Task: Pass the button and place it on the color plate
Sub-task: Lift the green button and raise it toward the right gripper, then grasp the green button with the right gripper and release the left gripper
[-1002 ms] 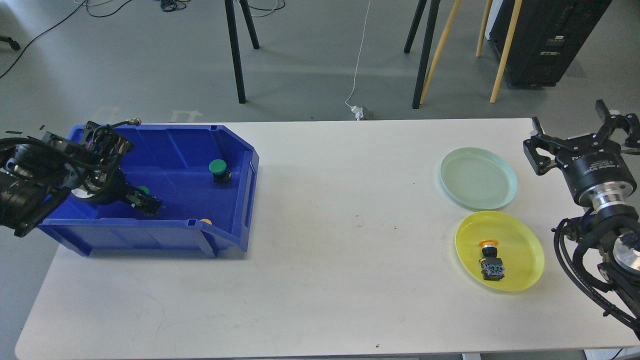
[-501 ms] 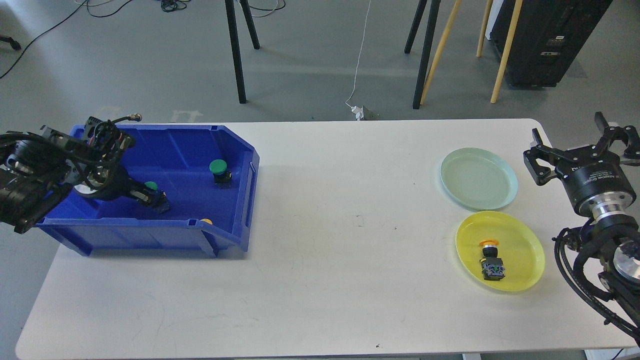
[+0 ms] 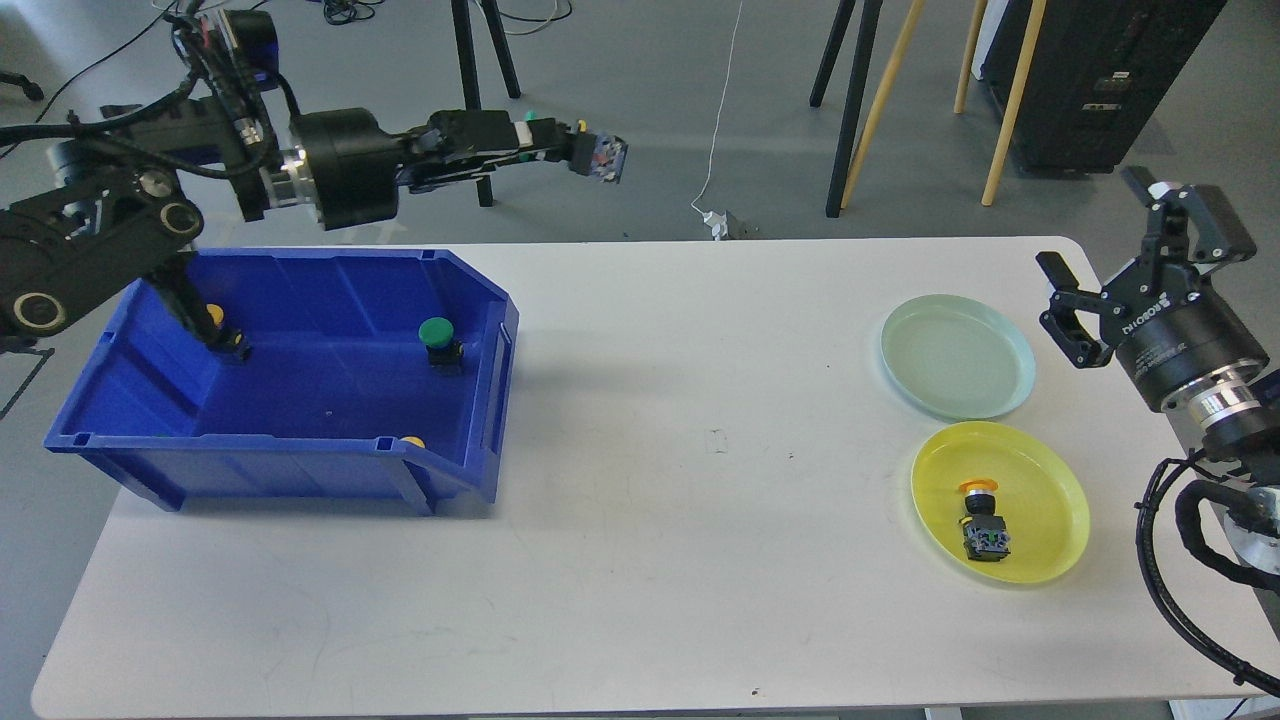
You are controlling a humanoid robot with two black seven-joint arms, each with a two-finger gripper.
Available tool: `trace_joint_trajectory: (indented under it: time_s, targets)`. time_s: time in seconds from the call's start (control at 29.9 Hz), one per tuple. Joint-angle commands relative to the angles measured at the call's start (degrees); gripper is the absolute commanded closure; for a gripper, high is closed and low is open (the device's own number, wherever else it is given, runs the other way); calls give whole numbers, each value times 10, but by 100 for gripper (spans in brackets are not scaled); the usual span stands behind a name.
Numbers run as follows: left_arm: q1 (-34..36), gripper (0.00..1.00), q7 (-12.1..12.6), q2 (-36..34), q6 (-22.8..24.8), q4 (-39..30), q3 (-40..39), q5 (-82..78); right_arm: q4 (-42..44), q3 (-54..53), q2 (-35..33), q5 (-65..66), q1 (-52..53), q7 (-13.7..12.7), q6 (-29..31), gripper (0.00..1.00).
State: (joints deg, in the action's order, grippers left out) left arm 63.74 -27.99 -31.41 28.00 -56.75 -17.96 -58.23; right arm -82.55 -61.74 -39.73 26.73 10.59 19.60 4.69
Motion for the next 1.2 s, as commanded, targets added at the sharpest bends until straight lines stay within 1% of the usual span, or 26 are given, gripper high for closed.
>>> trace_joint_trajectory:
  time_s: [0.0, 0.07, 0.13, 0.23, 0.3, 0.4, 0.5, 0.67, 1.0, 1.1, 1.17]
  targets:
    - [-2, 97, 0, 124, 0, 102, -5, 28, -3, 29, 2, 61, 38, 9, -2, 0]
    - [-2, 97, 0, 173, 0, 152, -5, 29, 1, 75, 3, 63, 79, 25, -12, 0]
    - [-3, 97, 0, 207, 0, 182, -6, 29, 6, 142, 4, 67, 139, 43, -34, 0]
    - [-3, 97, 0, 227, 0, 202, -6, 29, 36, 240, 23, 67, 219, 54, -60, 0]
    - [-3, 97, 0, 227, 0, 202, -7, 30, 57, 268, 66, 67, 247, 57, -66, 0]
    - [-3, 97, 0, 226, 0, 202, -8, 30, 95, 273, 119, 67, 260, 56, -67, 0]
    - [-3, 97, 0, 229, 0, 202, -8, 30, 128, 276, 150, 67, 263, 56, -66, 0]
    - [-4, 97, 0, 230, 0, 202, -9, 31, 161, 276, 192, 67, 275, 56, -66, 0]
    - [-4, 97, 0, 233, 0, 209, -9, 30, 166, 273, 226, 62, 280, 57, -67, 2]
    - [-4, 97, 0, 233, 0, 208, -9, 31, 166, 272, 229, 62, 284, 57, -69, 5]
    - [-4, 97, 0, 233, 0, 209, -9, 31, 166, 270, 229, 61, 285, 57, -71, 10]
